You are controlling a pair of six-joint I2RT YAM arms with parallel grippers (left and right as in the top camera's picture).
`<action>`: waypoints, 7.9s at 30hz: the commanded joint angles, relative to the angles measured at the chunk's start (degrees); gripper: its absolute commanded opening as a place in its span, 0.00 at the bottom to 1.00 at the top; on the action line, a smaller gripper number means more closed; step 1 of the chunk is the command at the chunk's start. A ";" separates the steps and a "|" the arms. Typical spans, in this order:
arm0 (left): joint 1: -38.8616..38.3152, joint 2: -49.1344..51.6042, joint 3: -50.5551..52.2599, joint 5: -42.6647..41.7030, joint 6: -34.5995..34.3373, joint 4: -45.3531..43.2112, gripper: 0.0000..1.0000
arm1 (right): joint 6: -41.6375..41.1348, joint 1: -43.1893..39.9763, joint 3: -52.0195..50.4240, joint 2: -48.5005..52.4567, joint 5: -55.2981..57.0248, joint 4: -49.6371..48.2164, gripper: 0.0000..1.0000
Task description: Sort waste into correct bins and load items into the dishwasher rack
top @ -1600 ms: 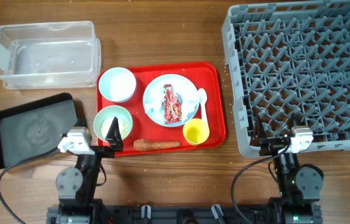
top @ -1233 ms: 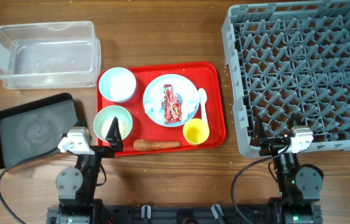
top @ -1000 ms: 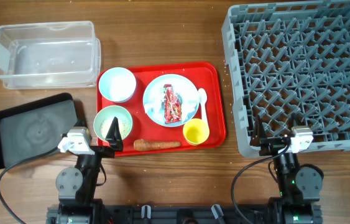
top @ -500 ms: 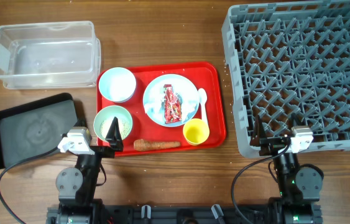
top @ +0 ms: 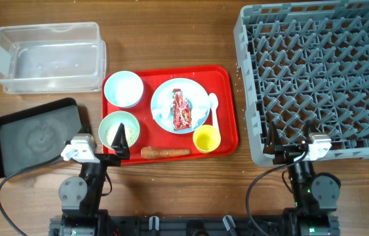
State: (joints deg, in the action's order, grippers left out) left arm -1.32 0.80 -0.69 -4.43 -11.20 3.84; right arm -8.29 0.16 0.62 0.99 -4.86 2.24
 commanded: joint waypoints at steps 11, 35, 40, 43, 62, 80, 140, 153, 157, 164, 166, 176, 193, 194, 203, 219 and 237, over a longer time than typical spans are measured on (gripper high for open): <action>0.48 20.59 -19.71 -0.48 -1.64 10.38 1.00 | 3.50 -0.24 30.12 23.69 0.61 17.62 1.00; -14.08 80.26 -55.06 -4.24 -3.54 18.36 0.92 | 6.78 -0.24 52.41 48.30 1.03 41.13 1.00; -22.29 91.08 -55.06 4.59 -2.71 12.96 0.84 | 6.78 -0.24 52.41 48.30 1.03 41.13 1.00; -23.43 94.86 -55.06 6.58 -2.71 11.67 0.70 | 6.78 -0.24 52.41 48.30 1.03 41.13 1.00; -24.00 93.18 -58.16 11.21 -2.49 10.84 0.04 | 6.80 -0.24 52.41 48.30 1.03 41.13 1.00; 10.78 99.10 -59.71 16.00 -2.49 -16.50 0.66 | 6.69 -0.24 52.41 48.30 1.01 41.38 1.00; -1.29 81.59 -60.15 4.85 -3.13 11.08 0.04 | 6.64 -0.24 52.41 48.30 1.01 41.94 1.00; 16.72 97.35 -60.13 6.05 -3.13 -13.11 0.53 | 6.64 -0.24 52.41 48.30 1.01 41.94 1.00; 16.50 96.32 -60.17 5.55 -2.73 -16.31 0.58 | 6.64 -0.24 52.41 48.30 1.01 41.94 1.00; 2.95 90.86 -60.15 -6.67 -2.75 2.80 0.62 | 6.58 -0.24 52.41 48.30 0.98 42.05 1.00; -3.52 91.49 -60.13 -6.54 -2.73 8.81 0.63 | 6.62 -0.24 52.41 48.30 0.98 42.05 1.00; -26.38 103.36 -60.13 -6.47 -2.75 11.15 0.63 | 6.60 -0.24 52.41 48.30 0.98 42.40 1.00; -29.38 102.27 -60.19 0.90 -2.71 11.34 0.04 | 6.64 -0.24 52.41 48.30 0.98 42.42 1.00; -28.22 100.45 -60.19 0.92 -2.71 11.52 0.04 | 6.64 -0.24 52.41 48.30 1.01 42.42 1.00; -3.21 83.54 -60.22 8.61 -2.54 4.90 0.04 | 6.62 -0.24 52.41 48.30 0.98 42.42 1.00; 18.16 94.71 -61.22 4.70 -2.58 -11.74 0.70 | 6.64 -0.24 52.41 48.30 0.98 42.42 1.00; -2.01 86.05 -61.26 -7.96 -2.75 20.59 0.69 | 6.64 -0.24 52.41 48.30 0.98 42.64 1.00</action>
State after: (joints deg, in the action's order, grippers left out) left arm 4.05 87.53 -61.91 -7.42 -14.24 15.29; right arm -2.26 0.16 52.03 49.28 -4.62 45.01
